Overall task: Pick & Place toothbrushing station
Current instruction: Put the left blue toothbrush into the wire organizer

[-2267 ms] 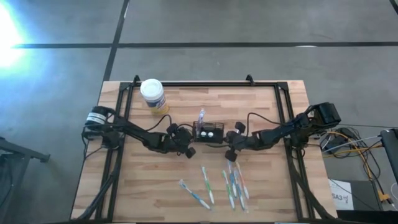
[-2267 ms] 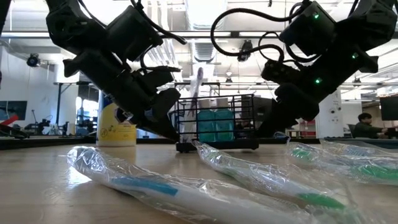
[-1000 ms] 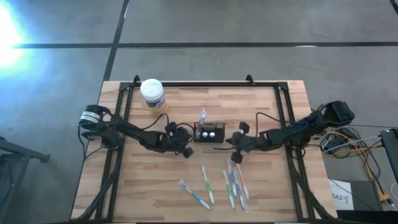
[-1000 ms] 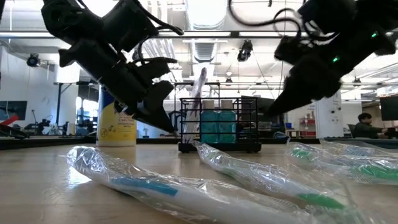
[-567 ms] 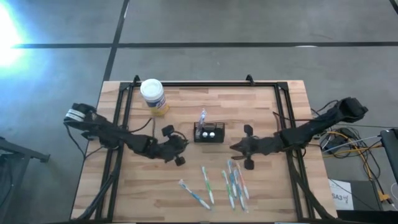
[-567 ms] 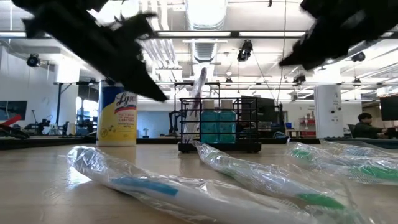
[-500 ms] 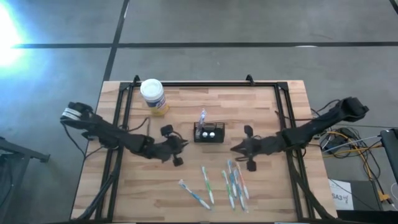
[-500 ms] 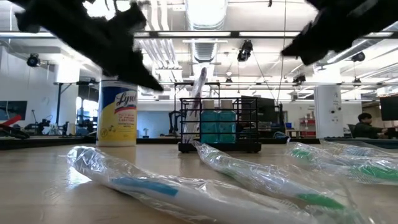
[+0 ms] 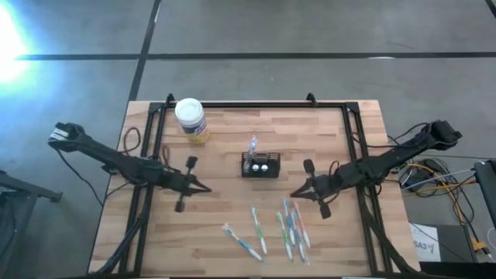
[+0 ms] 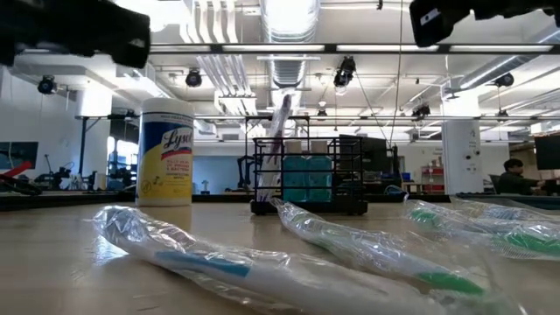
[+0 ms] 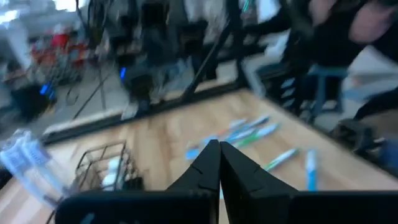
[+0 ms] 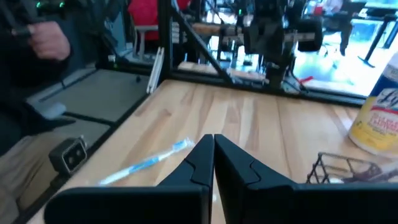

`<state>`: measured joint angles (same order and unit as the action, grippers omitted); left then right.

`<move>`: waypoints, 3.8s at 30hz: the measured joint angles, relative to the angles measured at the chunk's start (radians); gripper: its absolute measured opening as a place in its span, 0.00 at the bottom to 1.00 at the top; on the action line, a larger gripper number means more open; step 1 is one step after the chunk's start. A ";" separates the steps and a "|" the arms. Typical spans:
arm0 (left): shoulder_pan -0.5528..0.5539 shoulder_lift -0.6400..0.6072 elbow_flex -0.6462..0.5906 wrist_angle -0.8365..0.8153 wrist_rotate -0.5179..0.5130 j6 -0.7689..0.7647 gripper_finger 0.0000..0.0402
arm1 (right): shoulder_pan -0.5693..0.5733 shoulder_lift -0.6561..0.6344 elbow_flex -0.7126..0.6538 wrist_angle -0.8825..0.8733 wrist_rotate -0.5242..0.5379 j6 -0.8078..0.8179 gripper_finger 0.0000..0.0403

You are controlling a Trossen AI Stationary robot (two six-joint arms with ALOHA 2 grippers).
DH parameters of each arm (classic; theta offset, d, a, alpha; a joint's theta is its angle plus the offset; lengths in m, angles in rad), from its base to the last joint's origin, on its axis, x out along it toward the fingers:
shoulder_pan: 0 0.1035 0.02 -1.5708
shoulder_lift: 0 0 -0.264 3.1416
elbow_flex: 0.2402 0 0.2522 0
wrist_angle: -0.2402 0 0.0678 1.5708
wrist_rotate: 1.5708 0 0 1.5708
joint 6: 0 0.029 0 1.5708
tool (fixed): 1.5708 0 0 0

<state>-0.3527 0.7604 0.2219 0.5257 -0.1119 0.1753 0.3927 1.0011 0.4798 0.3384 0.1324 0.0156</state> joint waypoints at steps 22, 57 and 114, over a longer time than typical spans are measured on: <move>0.002 -0.399 -0.161 -0.094 0.004 -0.184 0.01 | 0.001 0.747 0.573 -0.382 0.040 0.419 0.02; 0.002 -0.399 -0.154 -0.250 0.000 -0.404 0.01 | -0.011 1.590 1.868 -1.368 -0.103 0.830 0.60; 0.002 -0.398 -0.163 -0.305 0.014 -0.415 0.01 | 0.089 1.354 1.864 -1.071 0.183 0.137 0.03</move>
<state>-0.3511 0.3623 0.0587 0.2211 -0.0978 -0.2395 0.4817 2.3553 2.3440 -0.7329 0.3149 0.1525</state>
